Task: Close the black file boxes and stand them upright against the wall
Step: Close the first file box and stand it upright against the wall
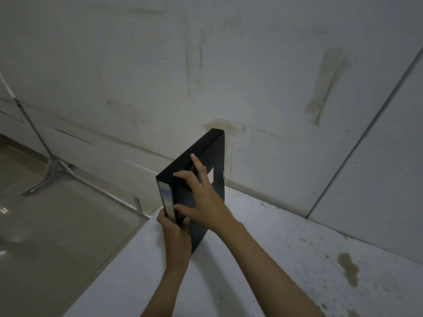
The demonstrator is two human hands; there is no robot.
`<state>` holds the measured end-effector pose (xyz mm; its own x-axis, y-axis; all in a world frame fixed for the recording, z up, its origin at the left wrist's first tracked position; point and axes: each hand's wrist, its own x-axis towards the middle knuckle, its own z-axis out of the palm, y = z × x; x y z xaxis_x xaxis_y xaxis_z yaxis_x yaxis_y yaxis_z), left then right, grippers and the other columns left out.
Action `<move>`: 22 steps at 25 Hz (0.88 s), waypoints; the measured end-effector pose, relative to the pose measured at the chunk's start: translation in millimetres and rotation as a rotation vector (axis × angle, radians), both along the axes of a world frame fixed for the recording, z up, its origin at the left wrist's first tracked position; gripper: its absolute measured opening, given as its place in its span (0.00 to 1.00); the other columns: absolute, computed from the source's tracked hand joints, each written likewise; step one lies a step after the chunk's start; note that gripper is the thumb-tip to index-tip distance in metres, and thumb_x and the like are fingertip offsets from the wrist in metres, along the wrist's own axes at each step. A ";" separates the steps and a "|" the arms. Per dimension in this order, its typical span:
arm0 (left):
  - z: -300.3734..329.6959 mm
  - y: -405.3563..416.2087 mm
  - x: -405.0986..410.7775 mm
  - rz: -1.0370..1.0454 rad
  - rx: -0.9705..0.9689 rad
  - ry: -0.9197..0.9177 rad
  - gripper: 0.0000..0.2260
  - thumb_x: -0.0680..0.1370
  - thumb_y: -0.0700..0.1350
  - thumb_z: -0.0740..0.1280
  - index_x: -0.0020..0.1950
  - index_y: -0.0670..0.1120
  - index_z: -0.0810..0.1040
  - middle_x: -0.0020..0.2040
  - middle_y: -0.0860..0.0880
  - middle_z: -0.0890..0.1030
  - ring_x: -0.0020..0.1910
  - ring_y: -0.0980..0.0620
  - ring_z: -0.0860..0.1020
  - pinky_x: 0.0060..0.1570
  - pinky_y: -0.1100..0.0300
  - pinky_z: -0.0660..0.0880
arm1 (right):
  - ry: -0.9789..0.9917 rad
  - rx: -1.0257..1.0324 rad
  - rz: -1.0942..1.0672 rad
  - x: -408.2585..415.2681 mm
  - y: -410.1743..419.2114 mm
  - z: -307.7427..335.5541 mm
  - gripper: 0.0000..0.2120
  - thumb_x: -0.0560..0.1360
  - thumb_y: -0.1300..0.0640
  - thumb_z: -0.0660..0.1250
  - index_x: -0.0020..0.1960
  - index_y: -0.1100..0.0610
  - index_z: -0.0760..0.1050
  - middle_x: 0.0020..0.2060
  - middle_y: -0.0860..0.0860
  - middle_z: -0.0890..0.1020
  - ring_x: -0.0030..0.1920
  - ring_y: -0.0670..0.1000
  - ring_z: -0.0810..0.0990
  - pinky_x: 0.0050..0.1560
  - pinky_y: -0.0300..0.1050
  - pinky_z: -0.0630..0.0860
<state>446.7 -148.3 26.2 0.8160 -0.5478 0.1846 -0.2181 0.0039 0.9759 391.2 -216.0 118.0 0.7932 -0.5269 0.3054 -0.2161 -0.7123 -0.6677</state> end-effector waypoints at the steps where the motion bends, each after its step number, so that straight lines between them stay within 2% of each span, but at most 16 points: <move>1: 1.2 -12.4 4.6 0.003 0.031 -0.023 0.17 0.76 0.32 0.62 0.61 0.37 0.60 0.53 0.42 0.72 0.46 0.52 0.72 0.41 0.66 0.74 | 0.007 0.007 -0.002 4.8 -13.8 1.5 0.29 0.69 0.58 0.72 0.64 0.43 0.62 0.76 0.42 0.39 0.74 0.62 0.57 0.51 0.50 0.77; 3: 5.7 -37.4 12.9 0.013 0.097 -0.039 0.17 0.76 0.36 0.63 0.61 0.38 0.59 0.53 0.40 0.74 0.48 0.47 0.74 0.42 0.57 0.73 | 0.009 0.004 -0.008 9.8 -39.5 2.5 0.28 0.69 0.59 0.72 0.64 0.46 0.63 0.76 0.44 0.40 0.66 0.62 0.69 0.43 0.40 0.73; 4: 6.1 -50.0 16.3 0.010 0.120 -0.043 0.18 0.76 0.37 0.64 0.62 0.39 0.59 0.54 0.39 0.74 0.50 0.45 0.75 0.43 0.54 0.73 | 0.004 -0.007 -0.019 10.4 -51.3 2.2 0.28 0.69 0.59 0.72 0.63 0.47 0.63 0.76 0.45 0.41 0.58 0.59 0.73 0.39 0.37 0.72; 5: 6.6 -61.3 19.1 0.008 0.143 -0.050 0.19 0.76 0.37 0.64 0.63 0.39 0.59 0.54 0.38 0.75 0.51 0.43 0.75 0.45 0.51 0.75 | 0.003 -0.021 -0.039 10.5 -61.4 1.9 0.28 0.68 0.60 0.72 0.64 0.49 0.64 0.76 0.46 0.41 0.51 0.54 0.74 0.36 0.40 0.74; 6: 7.9 -71.6 21.4 0.005 0.166 -0.060 0.20 0.76 0.37 0.64 0.64 0.39 0.59 0.55 0.37 0.75 0.52 0.41 0.76 0.47 0.48 0.76 | 0.009 -0.031 -0.067 10.9 -70.1 2.0 0.28 0.68 0.60 0.72 0.64 0.50 0.64 0.76 0.46 0.42 0.46 0.50 0.73 0.35 0.47 0.77; 8: 7.9 -87.7 27.4 0.003 0.186 -0.078 0.20 0.76 0.37 0.63 0.65 0.38 0.59 0.56 0.37 0.74 0.54 0.40 0.75 0.50 0.46 0.76 | 0.030 -0.027 -0.111 15.3 -83.3 2.7 0.28 0.69 0.60 0.72 0.64 0.50 0.64 0.76 0.46 0.41 0.43 0.48 0.72 0.37 0.58 0.78; 13: 3.4 -106.4 37.0 0.035 0.182 -0.083 0.20 0.77 0.37 0.62 0.66 0.37 0.58 0.57 0.36 0.74 0.55 0.40 0.75 0.51 0.46 0.76 | 0.026 -0.015 -0.097 29.2 -98.0 5.8 0.28 0.68 0.62 0.71 0.63 0.52 0.64 0.76 0.46 0.41 0.37 0.48 0.71 0.35 0.59 0.77; 16: 2.0 -107.2 36.8 0.033 0.160 -0.089 0.20 0.77 0.36 0.63 0.66 0.37 0.59 0.57 0.37 0.73 0.54 0.41 0.75 0.50 0.50 0.76 | 0.014 -0.029 -0.097 29.6 -99.0 3.1 0.28 0.68 0.62 0.71 0.63 0.51 0.64 0.76 0.46 0.41 0.39 0.48 0.72 0.34 0.58 0.77; 19: 4.6 -106.5 41.8 -0.028 0.146 -0.034 0.21 0.75 0.34 0.64 0.65 0.35 0.59 0.57 0.36 0.74 0.55 0.40 0.76 0.52 0.46 0.77 | 0.030 -0.041 -0.107 27.4 -97.4 1.6 0.30 0.69 0.63 0.70 0.66 0.49 0.62 0.76 0.46 0.38 0.52 0.53 0.75 0.33 0.54 0.77; 21: 9.1 -102.6 49.4 -0.098 0.157 0.052 0.22 0.74 0.34 0.66 0.63 0.36 0.60 0.57 0.36 0.74 0.56 0.38 0.76 0.52 0.45 0.77 | 0.063 -0.047 -0.093 23.3 -94.8 0.8 0.38 0.69 0.66 0.69 0.71 0.44 0.56 0.75 0.46 0.33 0.56 0.57 0.75 0.31 0.49 0.75; 22: 11.4 -99.8 53.2 -0.126 0.185 0.080 0.24 0.73 0.34 0.67 0.64 0.36 0.60 0.59 0.36 0.73 0.58 0.37 0.75 0.54 0.45 0.77 | 0.080 -0.035 -0.077 19.4 -92.3 0.4 0.44 0.70 0.66 0.69 0.73 0.40 0.49 0.74 0.46 0.30 0.57 0.58 0.75 0.31 0.47 0.75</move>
<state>499.9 -248.2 37.7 0.7471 -0.6647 0.0087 -0.1490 -0.1546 0.9767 410.6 -308.4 118.4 0.7730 -0.5777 0.2623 -0.3227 -0.7140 -0.6214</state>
